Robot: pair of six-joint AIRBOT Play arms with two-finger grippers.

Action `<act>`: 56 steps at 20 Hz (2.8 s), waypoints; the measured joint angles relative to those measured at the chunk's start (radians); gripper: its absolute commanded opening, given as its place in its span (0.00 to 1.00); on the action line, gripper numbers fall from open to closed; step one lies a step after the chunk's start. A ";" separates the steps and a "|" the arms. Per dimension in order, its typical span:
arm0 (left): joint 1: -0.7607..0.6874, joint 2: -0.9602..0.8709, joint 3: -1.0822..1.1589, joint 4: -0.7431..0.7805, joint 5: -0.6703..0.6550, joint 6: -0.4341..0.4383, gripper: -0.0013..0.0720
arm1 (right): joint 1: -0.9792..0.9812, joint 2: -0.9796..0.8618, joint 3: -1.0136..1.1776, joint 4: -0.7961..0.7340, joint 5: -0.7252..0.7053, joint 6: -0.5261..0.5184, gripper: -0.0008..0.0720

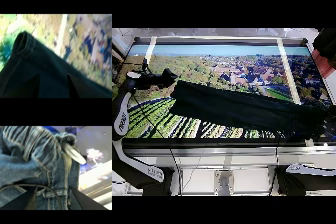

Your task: Fold the clothes and pants, and hang the long-sleeved shirts on hangers.

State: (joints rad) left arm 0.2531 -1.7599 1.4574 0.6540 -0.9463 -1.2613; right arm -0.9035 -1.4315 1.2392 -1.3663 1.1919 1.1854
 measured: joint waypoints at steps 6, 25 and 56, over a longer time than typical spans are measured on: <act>0.011 0.010 0.000 0.293 -0.248 0.013 0.56 | 0.000 0.000 0.000 0.045 0.077 -0.023 0.62; -0.112 -0.028 0.000 0.488 -0.026 0.007 0.03 | 0.000 0.023 -0.109 0.097 0.127 -0.025 0.62; -0.029 0.199 -0.084 0.521 -0.251 0.202 0.49 | 0.064 0.063 -0.038 0.030 0.006 -0.113 0.76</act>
State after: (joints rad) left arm 0.2245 -1.5608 1.3735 1.1755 -1.1976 -1.0595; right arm -0.8394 -1.3685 1.2015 -1.3361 1.1984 1.0725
